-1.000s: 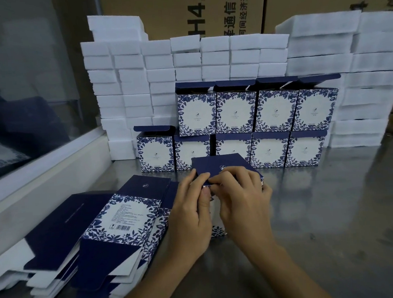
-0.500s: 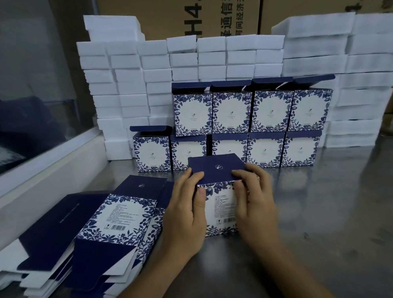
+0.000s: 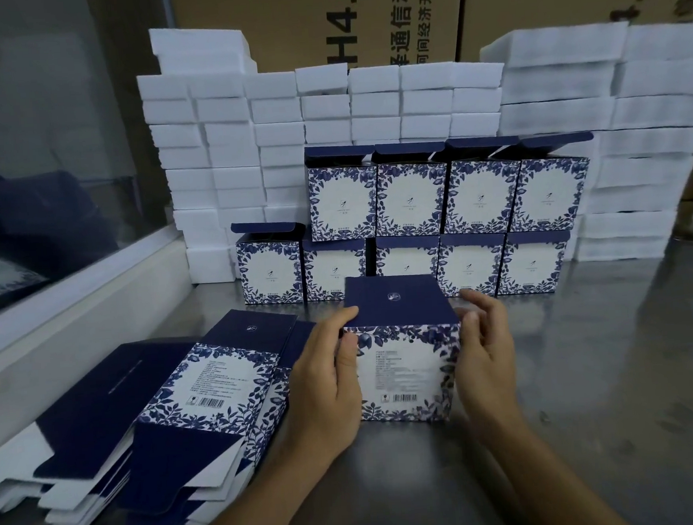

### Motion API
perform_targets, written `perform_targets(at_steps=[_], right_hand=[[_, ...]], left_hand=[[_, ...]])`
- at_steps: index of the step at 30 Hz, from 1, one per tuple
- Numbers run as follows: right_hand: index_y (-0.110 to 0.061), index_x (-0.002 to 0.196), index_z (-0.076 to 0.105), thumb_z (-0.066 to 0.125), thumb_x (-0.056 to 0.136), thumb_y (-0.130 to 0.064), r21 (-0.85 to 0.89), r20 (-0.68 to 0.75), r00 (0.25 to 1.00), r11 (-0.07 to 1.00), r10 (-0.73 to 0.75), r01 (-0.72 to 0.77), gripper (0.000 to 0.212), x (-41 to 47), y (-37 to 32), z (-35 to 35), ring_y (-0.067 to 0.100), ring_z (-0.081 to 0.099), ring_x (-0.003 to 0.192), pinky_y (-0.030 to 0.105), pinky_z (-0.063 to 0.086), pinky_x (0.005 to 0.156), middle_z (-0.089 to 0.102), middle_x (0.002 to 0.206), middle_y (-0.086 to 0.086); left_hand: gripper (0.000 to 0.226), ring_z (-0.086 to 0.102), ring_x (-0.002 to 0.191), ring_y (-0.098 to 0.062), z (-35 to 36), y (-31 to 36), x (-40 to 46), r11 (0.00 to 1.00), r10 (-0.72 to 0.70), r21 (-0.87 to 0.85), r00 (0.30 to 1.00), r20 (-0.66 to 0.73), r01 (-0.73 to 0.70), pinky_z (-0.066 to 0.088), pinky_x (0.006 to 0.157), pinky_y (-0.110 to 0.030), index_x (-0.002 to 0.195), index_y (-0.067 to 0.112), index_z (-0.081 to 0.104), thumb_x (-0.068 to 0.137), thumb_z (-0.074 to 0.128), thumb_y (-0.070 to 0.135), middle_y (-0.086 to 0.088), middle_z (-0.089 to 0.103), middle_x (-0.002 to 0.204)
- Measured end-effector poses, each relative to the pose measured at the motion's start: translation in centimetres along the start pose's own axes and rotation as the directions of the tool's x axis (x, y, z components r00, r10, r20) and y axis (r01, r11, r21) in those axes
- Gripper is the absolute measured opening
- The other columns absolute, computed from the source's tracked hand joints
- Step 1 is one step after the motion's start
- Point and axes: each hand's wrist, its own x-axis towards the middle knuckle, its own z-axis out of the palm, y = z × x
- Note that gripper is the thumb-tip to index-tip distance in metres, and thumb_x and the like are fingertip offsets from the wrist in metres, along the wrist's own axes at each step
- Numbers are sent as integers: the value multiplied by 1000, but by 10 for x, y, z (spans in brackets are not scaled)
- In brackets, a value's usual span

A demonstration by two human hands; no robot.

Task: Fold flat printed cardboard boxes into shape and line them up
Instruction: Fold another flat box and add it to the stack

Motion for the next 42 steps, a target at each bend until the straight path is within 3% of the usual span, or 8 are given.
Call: perform_targets(at_steps=[7,9,11,14,25,28,33,42], right_hand=[[-55,141,25,64,91,-29,35,191,977,994,94,-103,69,1,-1,-12,4,58,110,26,56,85,42,145,-3],[-55,146,20,69,80,-35,97,239,960,980,145,-172,85,3,-2,-17,13,63,110,19,57,70,46,143,0],[-55,148,15,75,71,-35,118,271,950,974,157,-195,99,2,-4,-18,21,65,105,21,57,65,53,134,7],[-60,146,8,81,66,-38,-16,297,950,995,99,-99,110,-4,-6,-11,25,66,96,32,59,72,58,120,10],[-60,135,35,39,90,-57,137,369,927,983,62,-120,45,-9,-18,4,2,45,50,21,45,51,53,59,-15],[-58,130,40,51,85,-54,-4,318,947,999,36,-36,47,-8,-24,2,3,54,70,22,48,67,57,94,-2],[-53,122,53,64,76,-61,-226,267,960,962,-88,151,47,-6,-22,-6,10,33,138,42,36,114,32,140,-7],[-30,100,71,59,87,-55,-393,308,865,774,-397,496,31,-18,-31,9,8,46,131,45,33,106,54,134,-13]], left_hand=[[33,51,59,-1,-5,-8,2,1000,-11,2,999,-48,11,36,56,-7,131,26,54,101,39,22,8,50,65],[41,61,102,-4,-5,-10,0,996,-81,-35,996,30,82,50,83,-23,140,41,42,99,40,43,0,65,112],[63,18,148,-6,-4,-11,-1,997,-78,-23,992,102,80,25,116,-36,149,48,21,92,41,66,10,20,162],[82,-6,149,-1,1,-10,-2,999,-42,-27,983,177,47,10,119,-42,153,47,8,85,44,76,22,-7,162],[33,55,80,-1,-11,-2,10,988,-141,-53,990,29,143,41,71,-22,107,44,52,102,45,12,16,55,87],[27,58,109,-15,-13,-3,13,980,-171,-87,983,67,176,47,90,-33,112,42,55,101,49,18,6,62,118],[48,-5,146,7,-7,3,7,992,-123,-21,983,138,127,14,113,-26,122,51,50,77,55,68,21,-9,161],[40,-4,149,-1,-10,8,9,999,22,-41,973,229,-13,10,117,-21,130,42,49,94,38,57,16,9,163]])
